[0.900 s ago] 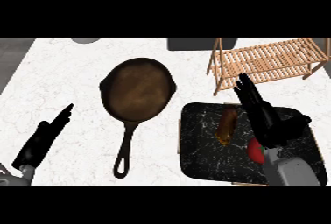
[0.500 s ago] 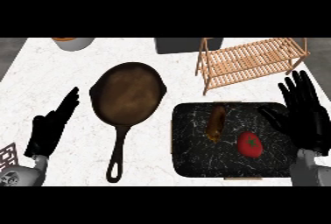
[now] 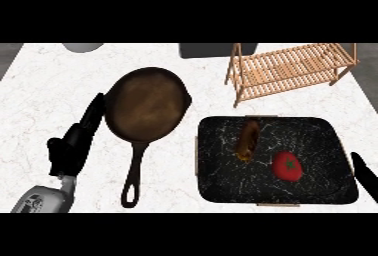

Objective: Pick the tomato from the tray and place it in the tiered shelf

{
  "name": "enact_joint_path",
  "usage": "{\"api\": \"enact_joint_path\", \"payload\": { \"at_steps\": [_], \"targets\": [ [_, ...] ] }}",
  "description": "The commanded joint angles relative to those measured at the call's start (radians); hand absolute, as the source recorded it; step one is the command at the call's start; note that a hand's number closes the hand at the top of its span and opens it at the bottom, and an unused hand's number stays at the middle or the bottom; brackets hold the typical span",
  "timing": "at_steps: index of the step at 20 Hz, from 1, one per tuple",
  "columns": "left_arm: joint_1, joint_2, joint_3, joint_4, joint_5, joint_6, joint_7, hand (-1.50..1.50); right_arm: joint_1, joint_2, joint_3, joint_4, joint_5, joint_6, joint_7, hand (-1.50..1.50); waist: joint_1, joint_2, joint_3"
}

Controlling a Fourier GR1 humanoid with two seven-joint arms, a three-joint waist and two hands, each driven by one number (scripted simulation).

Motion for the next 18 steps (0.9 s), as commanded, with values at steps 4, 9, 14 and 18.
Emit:
{"api": "enact_joint_path", "payload": {
  "at_steps": [4,9,14,18],
  "targets": [
    [-0.057,-0.074,-0.021,0.072,-0.042,-0.004,-0.030,0.00,0.247,0.079,0.016,-0.250,-0.104,0.169,-0.131,-1.50,0.039,0.004,0.000],
    [-0.061,-0.086,-0.038,0.021,-0.064,0.011,0.007,0.00,0.316,-0.074,0.128,-0.353,0.075,0.181,0.140,-1.50,0.058,0.006,-0.001],
    [-0.100,-0.089,-0.004,0.097,-0.063,-0.011,-0.022,0.00,0.351,-0.198,0.178,-0.583,0.209,0.195,0.481,-1.50,0.059,0.009,-0.003],
    [-0.116,-0.118,-0.024,0.090,-0.083,0.010,-0.009,0.00,0.376,-0.317,0.221,-0.676,0.303,0.296,0.711,-1.50,0.064,0.013,-0.004]
  ]
}}
